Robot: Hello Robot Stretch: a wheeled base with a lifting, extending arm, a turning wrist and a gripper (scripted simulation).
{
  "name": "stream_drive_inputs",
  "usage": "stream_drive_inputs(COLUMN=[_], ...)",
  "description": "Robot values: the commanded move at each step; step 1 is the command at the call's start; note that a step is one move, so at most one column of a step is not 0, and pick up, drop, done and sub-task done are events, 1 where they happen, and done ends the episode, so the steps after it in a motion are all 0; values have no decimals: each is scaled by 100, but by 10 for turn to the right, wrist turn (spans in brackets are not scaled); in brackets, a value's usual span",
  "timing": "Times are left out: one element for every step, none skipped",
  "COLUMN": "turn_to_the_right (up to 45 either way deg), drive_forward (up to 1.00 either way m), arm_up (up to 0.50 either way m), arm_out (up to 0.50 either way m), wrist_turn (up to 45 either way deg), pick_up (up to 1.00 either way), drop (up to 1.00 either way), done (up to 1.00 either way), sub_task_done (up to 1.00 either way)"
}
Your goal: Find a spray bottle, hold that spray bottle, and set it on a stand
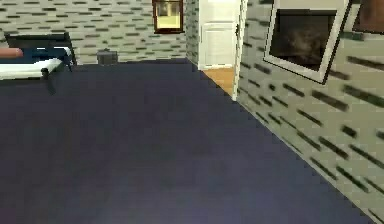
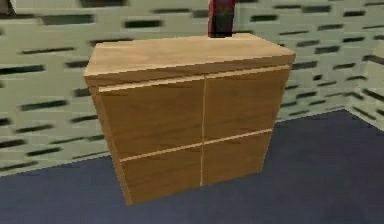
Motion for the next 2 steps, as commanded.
stream_drive_inputs(turn_to_the_right=[0, 0], drive_forward=[100, 100], arm_up=[0, 0], arm_out=[0, 0], wrist_turn=[0, 0], pick_up=[0, 0], drop=[0, 0], done=[0, 0], sub_task_done=[0, 0])
